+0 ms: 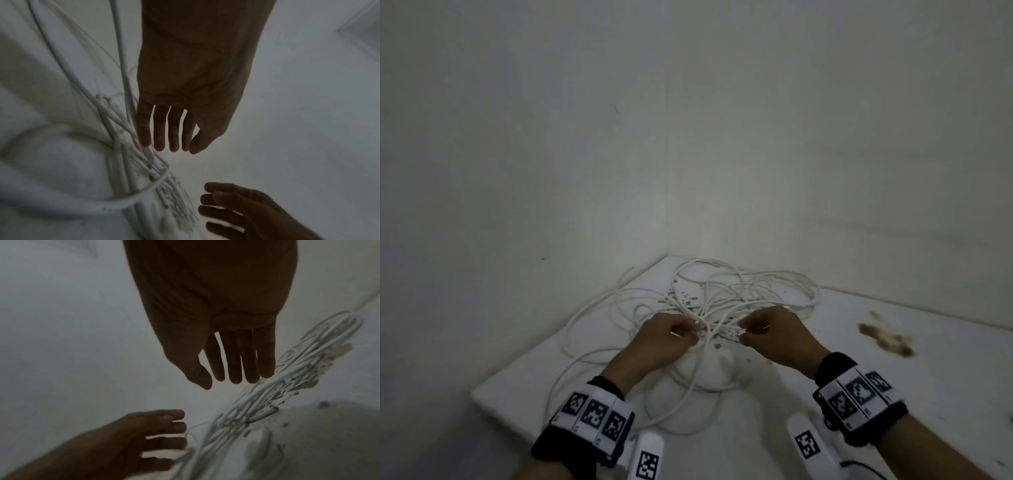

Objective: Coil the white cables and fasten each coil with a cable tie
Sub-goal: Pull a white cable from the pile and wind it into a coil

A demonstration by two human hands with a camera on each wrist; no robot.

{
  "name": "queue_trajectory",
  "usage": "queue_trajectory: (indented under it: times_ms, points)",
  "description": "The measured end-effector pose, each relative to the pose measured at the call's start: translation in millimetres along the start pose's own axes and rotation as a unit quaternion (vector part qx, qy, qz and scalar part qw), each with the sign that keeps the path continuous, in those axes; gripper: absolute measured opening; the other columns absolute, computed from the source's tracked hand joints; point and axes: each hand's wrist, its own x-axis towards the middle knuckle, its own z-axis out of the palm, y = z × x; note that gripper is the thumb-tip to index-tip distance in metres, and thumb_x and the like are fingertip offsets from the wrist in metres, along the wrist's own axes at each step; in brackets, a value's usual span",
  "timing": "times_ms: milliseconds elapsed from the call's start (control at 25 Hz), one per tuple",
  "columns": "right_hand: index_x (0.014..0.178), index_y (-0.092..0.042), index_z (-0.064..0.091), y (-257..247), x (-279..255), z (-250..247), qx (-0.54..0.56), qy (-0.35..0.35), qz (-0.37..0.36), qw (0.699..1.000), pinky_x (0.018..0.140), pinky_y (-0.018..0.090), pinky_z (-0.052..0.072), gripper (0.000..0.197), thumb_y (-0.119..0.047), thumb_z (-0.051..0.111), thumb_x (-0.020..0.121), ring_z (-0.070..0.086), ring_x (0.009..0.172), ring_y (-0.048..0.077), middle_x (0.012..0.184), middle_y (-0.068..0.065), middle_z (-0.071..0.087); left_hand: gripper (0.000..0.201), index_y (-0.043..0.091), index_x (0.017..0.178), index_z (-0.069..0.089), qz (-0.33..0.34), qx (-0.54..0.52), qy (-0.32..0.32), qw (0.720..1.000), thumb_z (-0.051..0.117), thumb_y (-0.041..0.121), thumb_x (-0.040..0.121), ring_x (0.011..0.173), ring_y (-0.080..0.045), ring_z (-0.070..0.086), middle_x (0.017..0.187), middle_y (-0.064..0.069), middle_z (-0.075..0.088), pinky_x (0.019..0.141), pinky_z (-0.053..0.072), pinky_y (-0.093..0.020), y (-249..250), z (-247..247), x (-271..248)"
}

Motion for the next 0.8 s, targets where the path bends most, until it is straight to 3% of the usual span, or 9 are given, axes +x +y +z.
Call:
queue_trajectory:
  times_ms: [120, 240, 320, 480, 560, 640, 720, 800]
  points:
    - [0.121, -0.018, 0.069, 0.9, 43.0, 15.8, -0.159, -0.048, -0.044, 0.985, 0.090, 0.025, 0.049, 0.037, -0.029, 0.072, 0.086, 0.062, 0.107, 0.015, 0.118, 0.002, 0.067, 0.018, 0.022, 0.102, 0.074, 0.021, 0.110, 0.020, 0.993, 0.069, 0.029, 0.086, 0.081, 0.005, 0.062, 0.092, 0.009, 0.070, 0.070, 0.044, -0.004, -15.7, -0.6, 15.8]
    - [0.138, -0.022, 0.053, -0.3, 73.5, 30.4, -0.275, -0.118, -0.075, 0.951, 0.101, 0.030, 0.040, 0.049, -0.028, 0.065, 0.091, 0.048, 0.128, 0.022, 0.140, 0.003, 0.051, 0.034, 0.023, 0.108, 0.071, 0.015, 0.148, -0.007, 0.989, 0.069, 0.047, 0.083, 0.087, -0.002, 0.065, 0.098, 0.007, 0.071, 0.081, 0.052, -0.019, -22.9, 6.6, 26.4]
    - [0.138, -0.025, 0.052, 1.9, 91.0, 37.4, -0.324, -0.150, -0.098, 0.929, 0.099, 0.031, 0.040, 0.047, -0.029, 0.064, 0.092, 0.048, 0.128, 0.024, 0.140, 0.003, 0.049, 0.043, 0.025, 0.113, 0.069, 0.004, 0.216, -0.018, 0.976, 0.068, 0.054, 0.081, 0.095, -0.007, 0.066, 0.105, 0.008, 0.071, 0.086, 0.053, -0.026, -23.0, 10.5, 35.0]
    - [0.111, -0.028, 0.067, -7.9, 107.0, 26.7, -0.336, -0.149, -0.107, 0.924, 0.088, 0.033, 0.048, 0.027, -0.039, 0.069, 0.086, 0.058, 0.112, 0.024, 0.122, 0.002, 0.058, 0.036, 0.026, 0.108, 0.071, 0.023, 0.272, -0.033, 0.961, 0.062, 0.052, 0.085, 0.099, -0.014, 0.066, 0.106, 0.006, 0.070, 0.084, 0.053, -0.028, -19.0, 14.3, 46.2]
    - [0.094, -0.026, 0.066, -16.4, 111.3, 10.3, -0.319, -0.153, -0.105, 0.929, 0.084, 0.035, 0.053, 0.021, -0.041, 0.072, 0.082, 0.061, 0.100, 0.022, 0.110, 0.001, 0.061, 0.021, 0.028, 0.083, 0.068, 0.031, 0.267, -0.033, 0.963, 0.061, 0.047, 0.087, 0.087, -0.015, 0.066, 0.087, 0.008, 0.067, 0.071, 0.049, -0.025, -20.3, 13.2, 47.8]
    - [0.081, -0.026, 0.062, -31.2, 114.4, -13.5, -0.300, -0.143, -0.110, 0.936, 0.077, 0.032, 0.053, 0.020, -0.041, 0.075, 0.079, 0.061, 0.090, 0.021, 0.095, -0.003, 0.061, 0.032, 0.027, 0.060, 0.050, 0.035, 0.256, -0.027, 0.966, 0.059, 0.039, 0.088, 0.074, -0.018, 0.064, 0.066, 0.010, 0.055, 0.062, 0.045, -0.027, -24.7, 11.7, 48.7]
    - [0.076, -0.025, 0.061, -50.4, 115.4, -45.1, -0.280, -0.109, -0.122, 0.946, 0.071, 0.028, 0.047, 0.021, -0.039, 0.077, 0.079, 0.059, 0.083, 0.018, 0.083, -0.008, 0.056, 0.033, 0.024, 0.058, 0.048, 0.044, 0.240, -0.011, 0.970, 0.058, 0.032, 0.088, 0.072, -0.019, 0.064, 0.063, 0.008, 0.053, 0.063, 0.047, -0.030, -28.4, 10.0, 49.8]
    - [0.078, -0.022, 0.064, -72.7, 113.6, -81.8, -0.257, -0.052, -0.132, 0.956, 0.065, 0.024, 0.042, 0.020, -0.036, 0.079, 0.080, 0.056, 0.076, 0.012, 0.077, -0.011, 0.056, 0.021, 0.023, 0.068, 0.059, 0.057, 0.210, 0.012, 0.976, 0.057, 0.028, 0.088, 0.073, -0.016, 0.064, 0.071, 0.006, 0.061, 0.068, 0.052, -0.030, -26.5, 6.0, 53.1]
